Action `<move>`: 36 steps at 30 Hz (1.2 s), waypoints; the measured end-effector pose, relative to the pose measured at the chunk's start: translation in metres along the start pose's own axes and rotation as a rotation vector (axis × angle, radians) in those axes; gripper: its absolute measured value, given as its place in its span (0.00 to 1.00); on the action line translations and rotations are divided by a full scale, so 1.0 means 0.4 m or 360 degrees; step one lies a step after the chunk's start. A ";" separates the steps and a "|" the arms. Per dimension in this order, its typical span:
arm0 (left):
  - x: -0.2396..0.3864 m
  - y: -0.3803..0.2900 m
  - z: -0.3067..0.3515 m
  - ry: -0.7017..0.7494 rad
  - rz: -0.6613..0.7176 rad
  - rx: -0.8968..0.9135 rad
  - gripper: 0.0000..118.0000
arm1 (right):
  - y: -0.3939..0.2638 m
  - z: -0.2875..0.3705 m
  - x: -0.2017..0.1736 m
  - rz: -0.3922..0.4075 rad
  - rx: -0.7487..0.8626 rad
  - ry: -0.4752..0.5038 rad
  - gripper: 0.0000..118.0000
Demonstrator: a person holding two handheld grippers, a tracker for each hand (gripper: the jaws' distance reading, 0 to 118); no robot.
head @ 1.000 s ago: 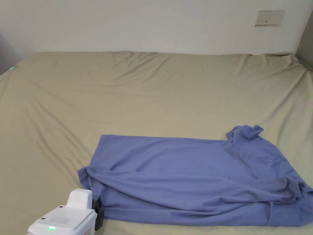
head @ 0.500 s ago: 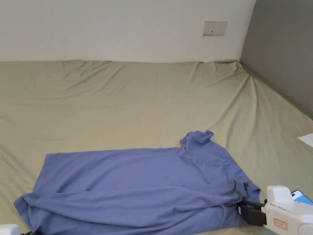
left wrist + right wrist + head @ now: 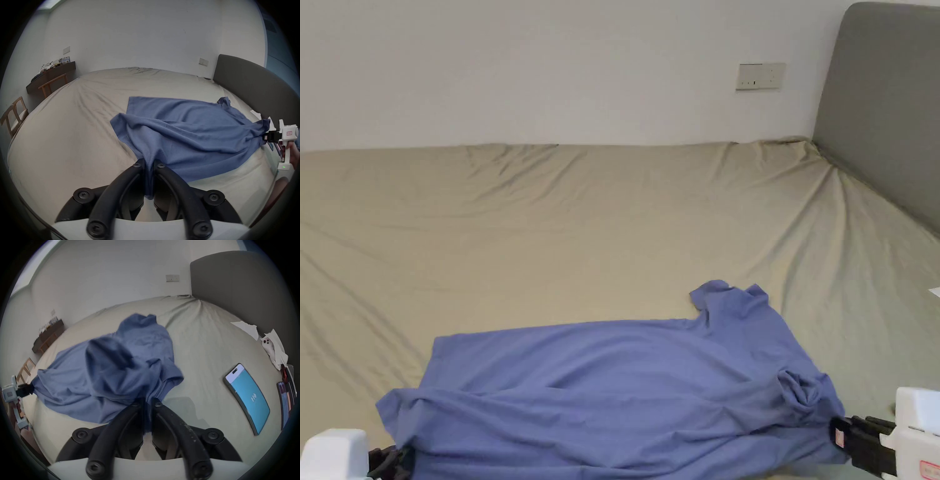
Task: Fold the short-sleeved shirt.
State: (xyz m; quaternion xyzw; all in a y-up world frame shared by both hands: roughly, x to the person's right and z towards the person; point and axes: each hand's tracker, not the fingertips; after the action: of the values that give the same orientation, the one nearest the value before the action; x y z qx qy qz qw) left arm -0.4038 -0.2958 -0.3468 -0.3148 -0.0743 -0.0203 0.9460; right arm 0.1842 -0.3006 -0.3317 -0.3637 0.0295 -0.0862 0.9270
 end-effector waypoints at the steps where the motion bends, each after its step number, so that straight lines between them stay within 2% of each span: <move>1: -0.002 -0.002 0.030 0.0010 -0.0007 0.0008 0.06 | -0.006 0.027 -0.007 0.0022 -0.0025 -0.0001 0.10; 5: -0.020 -0.038 0.154 -0.0020 0.0044 -0.0009 0.06 | -0.069 0.125 -0.010 0.0034 -0.0136 0.0020 0.10; 8: -0.024 -0.116 0.206 -0.0002 0.0020 -0.0091 0.06 | -0.139 0.159 -0.014 0.0163 -0.0326 -0.0011 0.10; 11: -0.034 -0.205 0.196 -0.0038 0.0093 -0.0276 0.06 | -0.205 0.158 -0.022 0.0297 -0.0452 -0.0065 0.10; 13: -0.032 -0.254 0.173 -0.0036 0.0136 -0.0354 0.06 | -0.230 0.143 -0.023 0.0280 -0.0472 -0.0075 0.10; 15: -0.022 -0.295 0.140 0.0000 0.0082 -0.0407 0.06 | -0.231 0.126 -0.025 0.0316 -0.0531 -0.0121 0.10; 17: -0.011 -0.308 0.140 0.0011 0.0086 -0.0333 0.06 | -0.217 0.141 -0.039 0.0396 -0.0452 -0.0180 0.10; 19: -0.009 -0.288 0.145 0.0075 0.0179 -0.0356 0.06 | -0.202 0.165 -0.039 0.0334 -0.0351 -0.0244 0.14; 20: -0.007 -0.278 0.155 0.0094 0.0196 -0.0344 0.08 | -0.196 0.182 -0.040 0.0292 -0.0273 -0.0263 0.20; 21: -0.005 -0.268 0.179 0.0093 0.0205 -0.0267 0.16 | -0.191 0.204 -0.045 0.0272 -0.0177 -0.0269 0.29; 22: -0.002 -0.252 0.207 0.0098 0.0200 -0.0178 0.35 | -0.184 0.227 -0.053 0.0254 -0.0068 -0.0273 0.42; 23: 0.002 -0.229 0.241 0.0119 0.0209 -0.0056 0.73 | -0.173 0.252 -0.059 0.0245 0.0048 -0.0279 0.60; 24: 0.006 -0.204 0.264 0.0172 0.0226 0.0010 0.97 | -0.164 0.273 -0.072 0.0242 0.0158 -0.0286 0.67; 25: 0.008 -0.180 0.280 0.0193 0.0245 0.0068 1.00 | -0.155 0.290 -0.085 0.0237 0.0252 -0.0295 0.69; 26: 0.018 -0.144 0.302 0.0181 0.0265 0.0159 0.95 | -0.146 0.303 -0.101 0.0235 0.0351 -0.0294 0.69; 29: 0.026 -0.048 0.317 0.0133 0.0268 0.0373 0.94 | -0.114 0.333 -0.175 0.0284 0.0567 -0.0192 0.69; 32: 0.046 0.034 0.274 0.0208 0.0174 0.0490 0.78 | -0.084 0.300 -0.225 0.0385 0.0655 -0.0160 0.66; 33: 0.046 0.052 0.256 0.0203 0.0170 0.0519 0.78 | -0.079 0.285 -0.246 0.0371 0.0673 -0.0198 0.66; 34: 0.045 0.068 0.221 0.0172 0.0141 0.0503 0.59 | -0.067 0.272 -0.254 0.0373 0.0662 -0.0161 0.55; 35: 0.040 0.083 0.183 0.0169 0.0115 0.0485 0.19 | -0.046 0.250 -0.260 0.0359 0.0621 -0.0069 0.28; 36: 0.033 0.099 0.136 0.0181 0.0118 0.0448 0.05 | -0.033 0.231 -0.272 0.0338 0.0588 -0.0035 0.06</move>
State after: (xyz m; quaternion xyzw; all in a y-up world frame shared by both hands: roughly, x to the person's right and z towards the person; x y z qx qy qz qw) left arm -0.3943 -0.2312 -0.3252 -0.1799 -0.0111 0.0074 0.9836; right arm 0.0863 -0.2287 -0.2557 -0.1833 0.0412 0.0120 0.9821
